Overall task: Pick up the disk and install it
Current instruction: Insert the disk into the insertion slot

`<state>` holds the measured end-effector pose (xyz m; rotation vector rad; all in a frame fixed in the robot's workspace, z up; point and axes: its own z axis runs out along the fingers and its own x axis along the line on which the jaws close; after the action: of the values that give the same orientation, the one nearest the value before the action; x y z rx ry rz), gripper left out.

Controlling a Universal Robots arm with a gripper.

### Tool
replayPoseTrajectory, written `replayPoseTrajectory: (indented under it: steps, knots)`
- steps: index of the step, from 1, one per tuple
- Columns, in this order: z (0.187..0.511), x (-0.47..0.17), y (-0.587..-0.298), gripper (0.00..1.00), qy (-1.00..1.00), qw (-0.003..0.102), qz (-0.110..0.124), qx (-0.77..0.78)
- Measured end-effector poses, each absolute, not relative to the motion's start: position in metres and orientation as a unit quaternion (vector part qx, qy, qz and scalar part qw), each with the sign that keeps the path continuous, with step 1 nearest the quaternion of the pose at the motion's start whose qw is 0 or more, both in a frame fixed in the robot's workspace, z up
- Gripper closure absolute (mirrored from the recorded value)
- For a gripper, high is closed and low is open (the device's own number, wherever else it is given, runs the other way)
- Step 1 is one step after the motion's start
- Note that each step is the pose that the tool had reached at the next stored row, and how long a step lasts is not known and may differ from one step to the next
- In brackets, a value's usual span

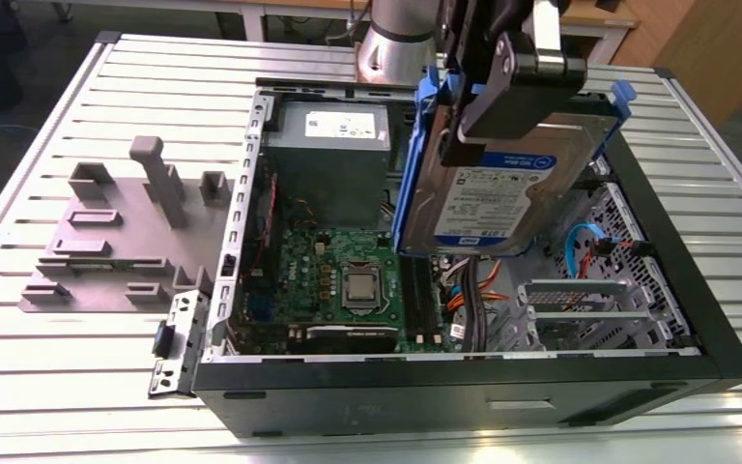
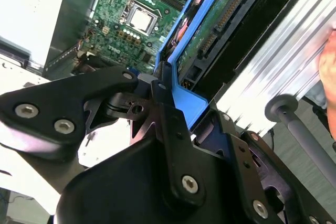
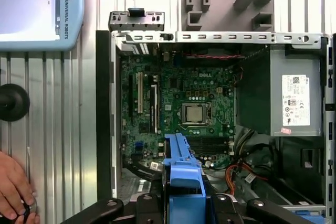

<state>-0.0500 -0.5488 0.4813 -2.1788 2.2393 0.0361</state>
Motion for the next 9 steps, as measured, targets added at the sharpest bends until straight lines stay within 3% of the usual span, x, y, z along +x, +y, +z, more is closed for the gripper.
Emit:
replayPoseTrajectory:
  steps: [9]
  knots:
    - [0.480,-0.048,-0.565,0.63,0.717,0.009,0.012,-0.697]
